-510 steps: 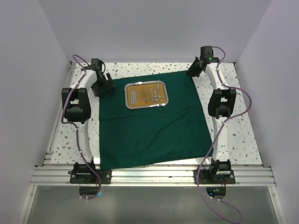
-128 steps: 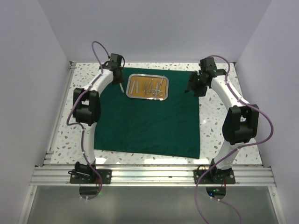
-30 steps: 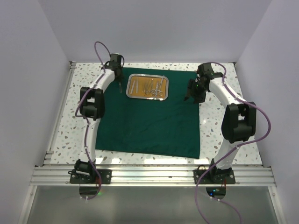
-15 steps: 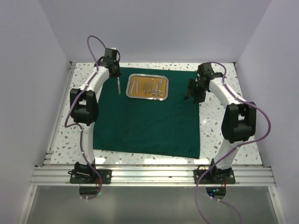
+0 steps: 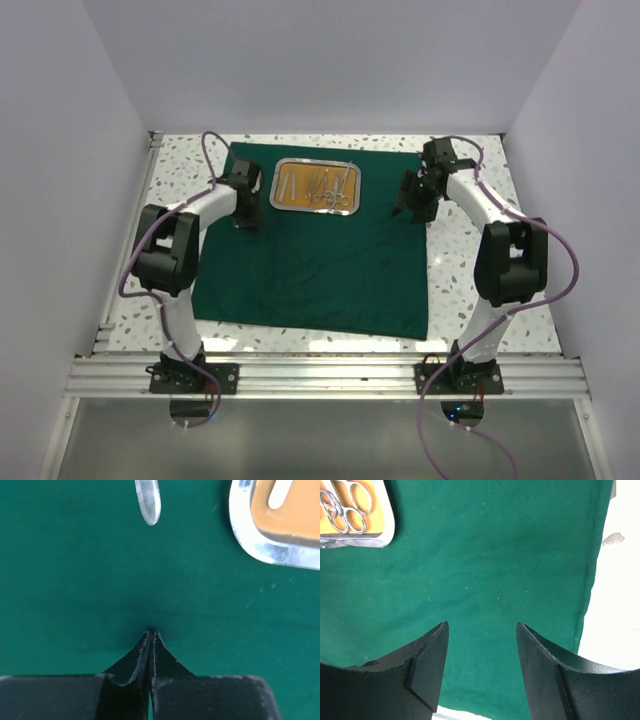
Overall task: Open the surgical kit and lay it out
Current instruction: Move the medical item into the surgical kit.
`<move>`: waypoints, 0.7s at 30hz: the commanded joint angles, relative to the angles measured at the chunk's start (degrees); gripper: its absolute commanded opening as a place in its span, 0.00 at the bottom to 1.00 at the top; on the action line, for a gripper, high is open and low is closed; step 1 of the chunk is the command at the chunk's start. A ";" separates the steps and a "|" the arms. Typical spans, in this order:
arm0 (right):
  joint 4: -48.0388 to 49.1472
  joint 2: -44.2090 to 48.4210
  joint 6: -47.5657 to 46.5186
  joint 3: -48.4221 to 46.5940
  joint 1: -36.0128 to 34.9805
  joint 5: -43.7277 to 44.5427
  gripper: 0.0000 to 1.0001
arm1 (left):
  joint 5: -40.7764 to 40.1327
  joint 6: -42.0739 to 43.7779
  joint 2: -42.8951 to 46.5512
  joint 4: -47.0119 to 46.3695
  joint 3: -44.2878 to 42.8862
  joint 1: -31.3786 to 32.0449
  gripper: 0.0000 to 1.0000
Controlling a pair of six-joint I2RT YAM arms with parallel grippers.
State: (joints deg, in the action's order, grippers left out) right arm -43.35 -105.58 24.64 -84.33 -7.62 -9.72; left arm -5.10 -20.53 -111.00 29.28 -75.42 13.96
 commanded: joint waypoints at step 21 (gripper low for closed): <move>-3.76 9.43 -4.61 3.21 -0.64 3.30 0.60 | -7.38 -2.23 -29.89 4.39 -49.13 -3.58 0.46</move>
State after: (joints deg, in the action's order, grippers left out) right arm -45.95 -98.17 21.50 -81.23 -7.99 -7.01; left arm -11.29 -21.96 -139.85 33.63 -122.80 11.35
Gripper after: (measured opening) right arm 0.603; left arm 0.465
